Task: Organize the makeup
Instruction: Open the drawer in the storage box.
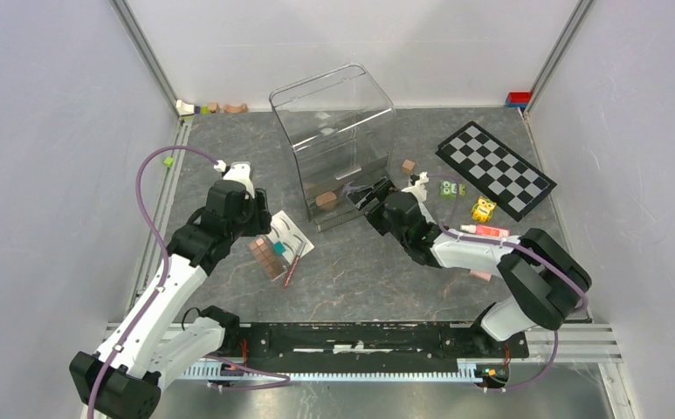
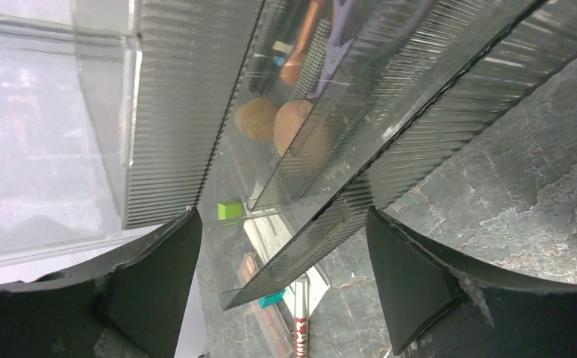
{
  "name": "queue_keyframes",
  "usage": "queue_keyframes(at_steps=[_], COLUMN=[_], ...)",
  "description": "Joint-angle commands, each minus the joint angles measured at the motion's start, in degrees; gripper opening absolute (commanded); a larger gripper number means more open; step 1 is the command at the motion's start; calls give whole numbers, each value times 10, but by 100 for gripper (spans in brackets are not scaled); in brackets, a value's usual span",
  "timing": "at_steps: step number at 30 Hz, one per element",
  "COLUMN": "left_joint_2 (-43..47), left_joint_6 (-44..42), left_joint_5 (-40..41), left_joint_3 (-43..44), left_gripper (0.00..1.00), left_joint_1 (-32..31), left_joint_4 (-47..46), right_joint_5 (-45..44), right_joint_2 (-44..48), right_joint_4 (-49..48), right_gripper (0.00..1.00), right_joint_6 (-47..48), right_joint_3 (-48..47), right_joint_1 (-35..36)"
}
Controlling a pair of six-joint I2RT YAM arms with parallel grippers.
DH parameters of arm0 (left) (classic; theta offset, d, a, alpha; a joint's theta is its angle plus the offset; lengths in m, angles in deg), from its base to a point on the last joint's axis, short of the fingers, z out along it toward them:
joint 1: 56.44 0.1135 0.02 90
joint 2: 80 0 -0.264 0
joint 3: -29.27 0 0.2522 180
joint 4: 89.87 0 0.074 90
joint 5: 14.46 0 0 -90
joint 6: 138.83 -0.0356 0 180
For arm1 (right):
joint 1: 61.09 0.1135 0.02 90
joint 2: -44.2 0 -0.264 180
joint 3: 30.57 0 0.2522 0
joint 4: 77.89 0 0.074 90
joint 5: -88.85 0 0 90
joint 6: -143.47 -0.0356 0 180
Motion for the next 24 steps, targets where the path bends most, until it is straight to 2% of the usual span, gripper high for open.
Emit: queue_keyframes(at_steps=[1, 8, 12, 17, 24], left_joint_2=[1, -3, -2, -2, -2], left_joint_6=[-23, -23, -23, -23, -23], left_joint_5=[-10, -12, -12, -10, -11], left_joint_3=[5, 6, 6, 6, 6], left_gripper=[63, 63, 63, 63, 63], left_joint_1=[2, 2, 1, 2, 2], left_joint_4=[-22, -22, -22, -22, -22], right_joint_5=[-18, -15, -23, -34, -41], right_joint_2=[-24, -29, -12, 17, 59], right_joint_4=[61, 25, 16, 12, 19], right_gripper=[83, 60, 51, 35, 32], right_joint_6=[-28, -30, -19, -9, -4], right_joint_3=[-33, -14, -3, 15, 48], right_joint_1=[4, 6, 6, 6, 6])
